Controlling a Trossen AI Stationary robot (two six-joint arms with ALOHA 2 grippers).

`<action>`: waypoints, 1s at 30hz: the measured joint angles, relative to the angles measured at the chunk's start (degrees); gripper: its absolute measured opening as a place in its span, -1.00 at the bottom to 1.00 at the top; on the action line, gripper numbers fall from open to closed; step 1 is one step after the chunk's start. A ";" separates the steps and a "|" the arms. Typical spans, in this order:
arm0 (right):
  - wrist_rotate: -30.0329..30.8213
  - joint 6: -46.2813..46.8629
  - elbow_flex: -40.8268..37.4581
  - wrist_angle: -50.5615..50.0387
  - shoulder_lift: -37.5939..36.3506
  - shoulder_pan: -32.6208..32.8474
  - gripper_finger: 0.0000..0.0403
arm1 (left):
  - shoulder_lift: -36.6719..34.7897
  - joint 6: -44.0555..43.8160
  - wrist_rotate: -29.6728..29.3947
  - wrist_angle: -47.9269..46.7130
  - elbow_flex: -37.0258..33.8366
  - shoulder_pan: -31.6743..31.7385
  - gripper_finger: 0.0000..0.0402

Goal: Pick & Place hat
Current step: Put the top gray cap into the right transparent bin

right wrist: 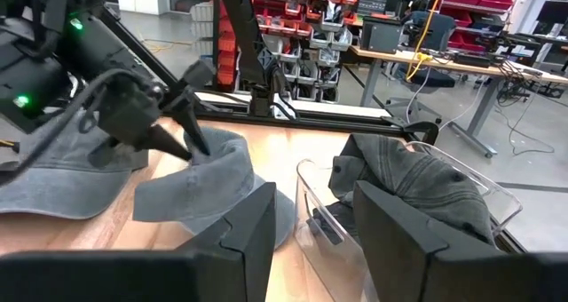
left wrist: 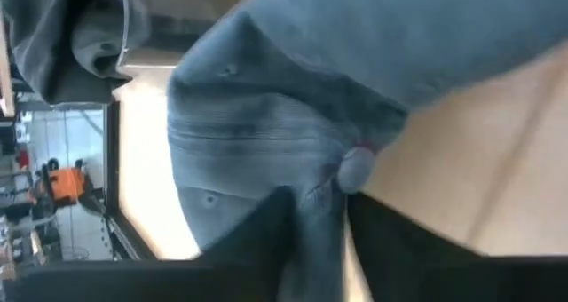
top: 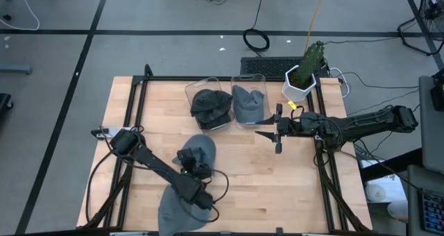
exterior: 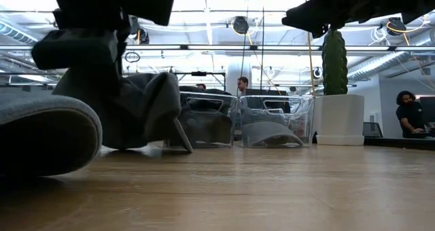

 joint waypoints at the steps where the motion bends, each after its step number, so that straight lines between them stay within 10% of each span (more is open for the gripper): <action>1: 0.00 0.00 0.00 0.01 0.00 0.00 -0.31 | 0.00 -0.03 0.04 -0.07 -0.24 0.28 -0.59; 3: 0.00 0.00 0.00 0.00 0.00 0.00 -0.31 | 0.00 -0.07 0.76 0.01 -0.49 0.70 -0.88; 12: 0.01 0.01 0.00 0.00 0.00 0.00 -0.31 | 0.02 8.59 -0.90 -0.13 3.23 -1.32 -0.97; 30: 0.34 11.75 0.00 1.75 0.39 -0.01 -0.31 | -1.86 56.87 -27.94 -0.05 25.82 -7.03 -0.98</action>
